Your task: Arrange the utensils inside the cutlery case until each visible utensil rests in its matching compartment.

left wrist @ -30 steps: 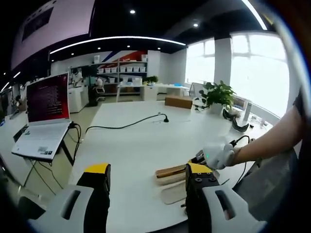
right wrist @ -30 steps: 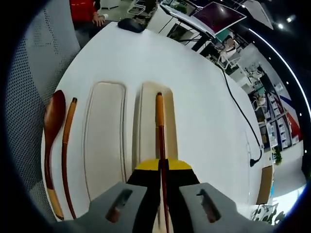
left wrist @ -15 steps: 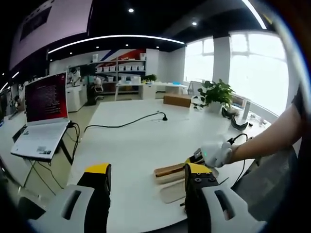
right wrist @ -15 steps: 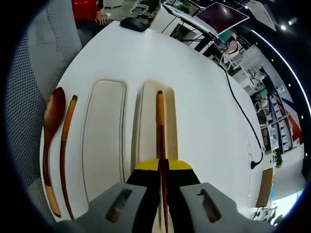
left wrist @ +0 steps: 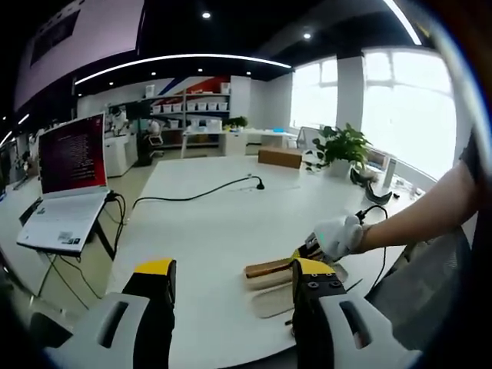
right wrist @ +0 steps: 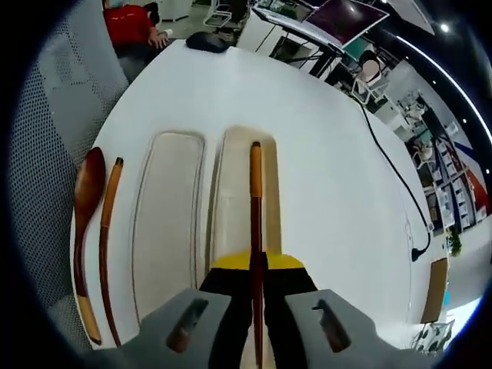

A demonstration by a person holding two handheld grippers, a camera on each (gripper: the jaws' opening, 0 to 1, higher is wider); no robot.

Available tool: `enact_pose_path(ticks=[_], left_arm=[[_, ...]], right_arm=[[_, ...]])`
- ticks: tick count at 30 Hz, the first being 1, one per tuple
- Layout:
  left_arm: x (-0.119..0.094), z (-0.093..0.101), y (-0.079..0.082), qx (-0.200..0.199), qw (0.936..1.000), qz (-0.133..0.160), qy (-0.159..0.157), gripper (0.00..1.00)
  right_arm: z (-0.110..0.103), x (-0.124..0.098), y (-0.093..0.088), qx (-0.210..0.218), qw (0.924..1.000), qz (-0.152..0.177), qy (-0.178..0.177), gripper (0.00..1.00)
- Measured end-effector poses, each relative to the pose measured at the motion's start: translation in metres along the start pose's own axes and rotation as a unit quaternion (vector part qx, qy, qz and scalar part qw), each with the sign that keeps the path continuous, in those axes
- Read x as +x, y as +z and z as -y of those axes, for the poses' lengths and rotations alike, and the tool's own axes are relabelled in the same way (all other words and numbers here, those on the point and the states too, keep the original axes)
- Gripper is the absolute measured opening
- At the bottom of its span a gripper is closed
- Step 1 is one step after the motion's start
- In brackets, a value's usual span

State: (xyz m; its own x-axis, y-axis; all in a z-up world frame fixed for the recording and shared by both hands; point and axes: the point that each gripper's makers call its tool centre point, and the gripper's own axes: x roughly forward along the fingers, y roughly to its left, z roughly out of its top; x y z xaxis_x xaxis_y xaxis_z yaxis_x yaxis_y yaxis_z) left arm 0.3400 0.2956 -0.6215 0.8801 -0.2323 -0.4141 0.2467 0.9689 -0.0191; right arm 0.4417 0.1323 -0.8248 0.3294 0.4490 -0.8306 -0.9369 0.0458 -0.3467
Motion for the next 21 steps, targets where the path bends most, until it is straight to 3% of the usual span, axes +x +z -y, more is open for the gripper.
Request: enact_pose_path(ticks=[7, 12, 21], left_arm=[[0.0, 0.0, 0.0, 0.0, 1.0, 0.0, 0.0, 0.63], [0.0, 0.0, 0.001, 0.0, 1.0, 0.001, 0.0, 0.63], [0.0, 0.0, 0.002, -0.001, 1.0, 0.004, -0.001, 0.63]], right_arm=[[-0.001, -0.001, 0.001, 0.038, 0.9984, 0.002, 0.041, 0.0], [0.0, -0.005, 0.003, 0.061, 0.9971, -0.002, 0.045, 0.01], [0.003, -0.019, 0.015, 0.073, 0.9962, 0.025, 0.042, 0.08]])
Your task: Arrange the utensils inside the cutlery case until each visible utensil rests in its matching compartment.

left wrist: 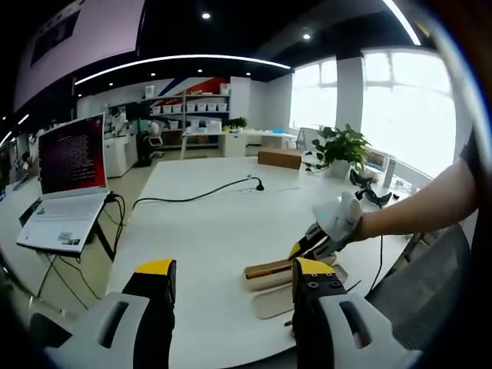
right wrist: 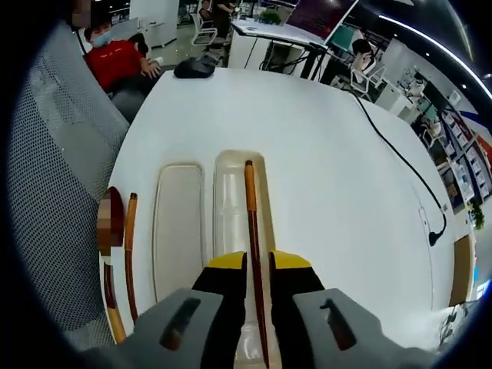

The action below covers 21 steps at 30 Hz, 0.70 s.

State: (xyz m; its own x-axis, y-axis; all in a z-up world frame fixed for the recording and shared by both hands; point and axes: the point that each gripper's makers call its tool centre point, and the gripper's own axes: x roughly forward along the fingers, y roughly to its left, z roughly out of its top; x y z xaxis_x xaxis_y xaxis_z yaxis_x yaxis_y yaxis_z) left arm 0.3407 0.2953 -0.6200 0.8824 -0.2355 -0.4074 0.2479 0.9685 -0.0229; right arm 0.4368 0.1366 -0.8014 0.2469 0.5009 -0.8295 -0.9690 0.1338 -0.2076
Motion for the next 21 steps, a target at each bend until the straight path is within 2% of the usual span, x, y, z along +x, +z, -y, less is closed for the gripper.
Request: enact_pose_path(ticks=[21], left_arm=[[-0.004, -0.002, 0.005, 0.003, 0.9999, 0.014, 0.003, 0.63]], right_arm=[[0.005, -0.029, 0.008, -0.005, 0.9995, 0.012, -0.029, 0.08]])
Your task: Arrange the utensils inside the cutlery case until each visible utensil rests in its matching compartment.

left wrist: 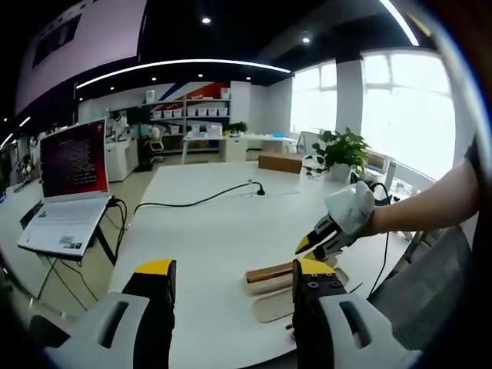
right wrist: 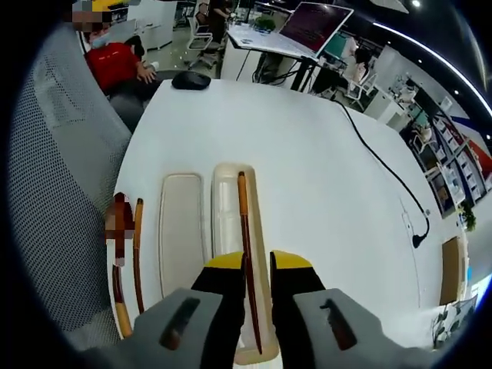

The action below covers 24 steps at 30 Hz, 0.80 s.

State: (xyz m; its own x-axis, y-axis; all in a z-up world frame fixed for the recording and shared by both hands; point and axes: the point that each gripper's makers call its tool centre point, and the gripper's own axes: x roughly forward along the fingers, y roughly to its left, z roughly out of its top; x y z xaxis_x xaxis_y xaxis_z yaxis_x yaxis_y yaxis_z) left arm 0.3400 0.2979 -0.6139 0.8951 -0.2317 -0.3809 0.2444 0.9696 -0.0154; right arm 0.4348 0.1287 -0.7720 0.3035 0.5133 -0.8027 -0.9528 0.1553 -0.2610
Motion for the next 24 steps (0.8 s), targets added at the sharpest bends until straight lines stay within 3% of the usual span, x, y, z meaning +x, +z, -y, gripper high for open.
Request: enact_pose_path(ticks=[24], left_arm=[[-0.003, -0.002, 0.007, 0.003, 0.9997, 0.022, 0.004, 0.63]], right_arm=[[-0.012, -0.026, -0.01, 0.033, 0.9993, -0.003, -0.018, 0.08]])
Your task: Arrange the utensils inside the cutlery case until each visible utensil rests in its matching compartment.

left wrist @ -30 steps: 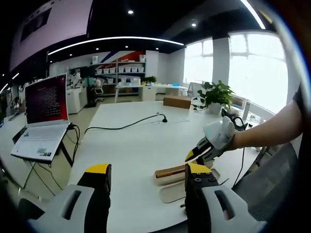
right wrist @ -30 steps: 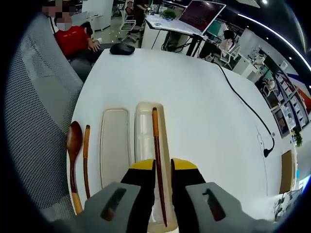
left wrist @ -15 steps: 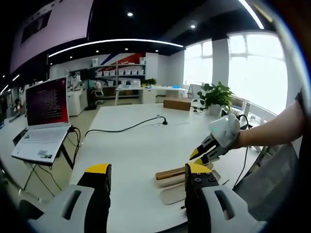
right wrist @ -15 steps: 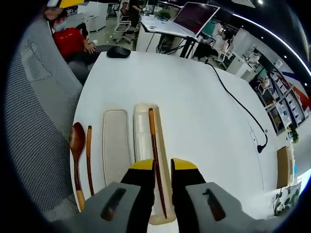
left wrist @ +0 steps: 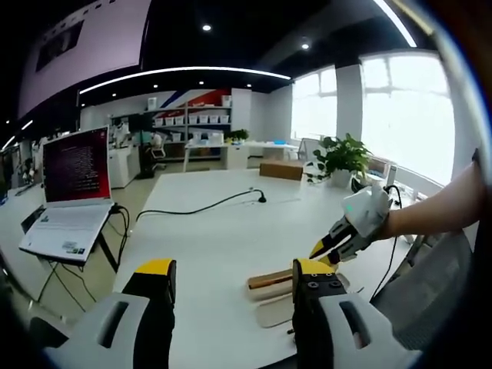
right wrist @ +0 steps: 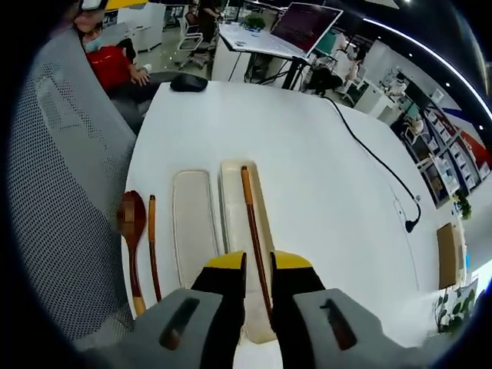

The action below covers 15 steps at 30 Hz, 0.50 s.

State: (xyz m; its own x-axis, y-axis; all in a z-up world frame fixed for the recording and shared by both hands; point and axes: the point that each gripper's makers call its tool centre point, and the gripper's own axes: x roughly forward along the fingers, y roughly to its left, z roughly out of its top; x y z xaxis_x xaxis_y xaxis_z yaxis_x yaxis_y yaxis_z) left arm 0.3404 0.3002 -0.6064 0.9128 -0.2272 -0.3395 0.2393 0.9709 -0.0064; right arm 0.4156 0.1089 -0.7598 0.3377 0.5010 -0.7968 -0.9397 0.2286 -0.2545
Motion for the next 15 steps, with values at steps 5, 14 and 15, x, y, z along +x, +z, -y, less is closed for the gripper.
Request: enact_pose_path(ticks=[5, 14, 15], left_arm=[[-0.001, -0.001, 0.005, 0.003, 0.9999, 0.012, 0.003, 0.61], [-0.001, 0.0, 0.005, 0.005, 0.9999, 0.011, 0.0, 0.61], [-0.002, 0.001, 0.005, 0.006, 0.9999, 0.012, 0.001, 0.61]], right_arm=[[-0.01, -0.003, -0.004, 0.0, 1.0, -0.006, 0.007, 0.08], [-0.019, -0.009, -0.002, 0.001, 0.9999, -0.003, 0.012, 0.07], [-0.02, -0.009, -0.002, 0.001, 0.9999, -0.002, 0.013, 0.07]])
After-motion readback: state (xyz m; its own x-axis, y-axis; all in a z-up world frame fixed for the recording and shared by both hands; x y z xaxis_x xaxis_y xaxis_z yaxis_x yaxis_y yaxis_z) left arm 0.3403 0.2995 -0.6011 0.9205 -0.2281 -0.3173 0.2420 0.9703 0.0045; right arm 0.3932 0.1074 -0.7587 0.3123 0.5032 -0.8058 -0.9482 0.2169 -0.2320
